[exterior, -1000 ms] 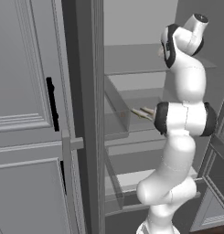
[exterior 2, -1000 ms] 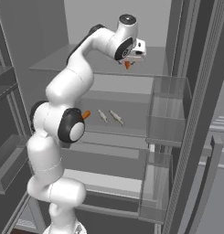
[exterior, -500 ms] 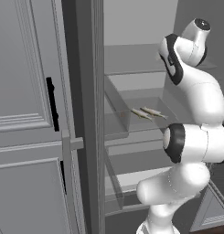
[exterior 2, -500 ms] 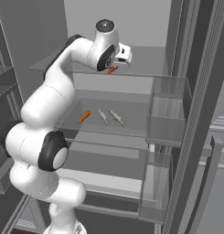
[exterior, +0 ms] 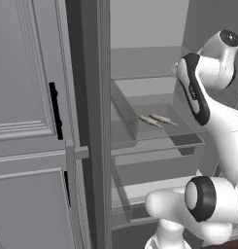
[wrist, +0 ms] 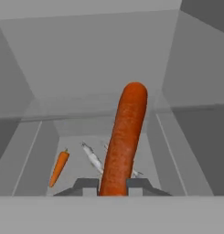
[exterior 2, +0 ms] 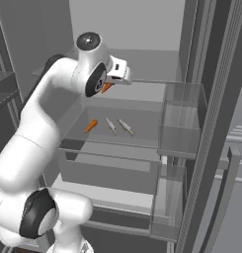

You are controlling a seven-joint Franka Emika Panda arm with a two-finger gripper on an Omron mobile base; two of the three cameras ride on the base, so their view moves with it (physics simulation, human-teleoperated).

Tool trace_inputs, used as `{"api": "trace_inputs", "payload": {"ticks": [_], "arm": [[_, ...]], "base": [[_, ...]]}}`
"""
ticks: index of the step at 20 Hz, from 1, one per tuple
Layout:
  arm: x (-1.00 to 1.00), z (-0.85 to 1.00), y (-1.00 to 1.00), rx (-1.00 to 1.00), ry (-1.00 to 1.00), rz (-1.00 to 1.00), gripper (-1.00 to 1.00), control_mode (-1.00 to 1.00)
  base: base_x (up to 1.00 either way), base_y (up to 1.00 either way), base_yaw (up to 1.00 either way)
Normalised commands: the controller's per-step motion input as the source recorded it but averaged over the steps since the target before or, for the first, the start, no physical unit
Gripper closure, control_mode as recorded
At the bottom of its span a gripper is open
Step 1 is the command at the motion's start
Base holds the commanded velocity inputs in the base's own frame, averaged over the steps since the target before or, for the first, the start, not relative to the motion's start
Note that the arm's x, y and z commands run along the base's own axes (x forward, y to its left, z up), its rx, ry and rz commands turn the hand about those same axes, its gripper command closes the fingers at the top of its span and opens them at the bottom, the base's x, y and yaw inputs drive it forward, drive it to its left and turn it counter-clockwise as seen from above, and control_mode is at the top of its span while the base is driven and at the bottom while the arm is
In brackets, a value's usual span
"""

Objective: Place one carrot and one fish in each tupperware on the nearby counter, to pack two identical lunches.

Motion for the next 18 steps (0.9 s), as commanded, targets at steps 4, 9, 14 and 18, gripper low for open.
{"api": "trace_inputs", "payload": {"ticks": [4, 9, 14, 18], "arm": [[-1.0, 0.01, 0.77, -0.17, 0.01, 0.1, 1.0, -1.0], [-1.0, -0.05, 0.58, -0.1, 0.07, 0.17, 1.0, -1.0], [-1.0, -0.39, 0.07, 0.0, 0.0, 0.21, 1.0, -1.0], [-0.77, -0.74, 0.1, -0.02, 0.06, 0.08, 1.0, -1.0]], "base": [[0.0, 0.0, 0.0], [0.0, 0.0, 0.0], [0.0, 0.0, 0.0], [0.0, 0.0, 0.0]]}}
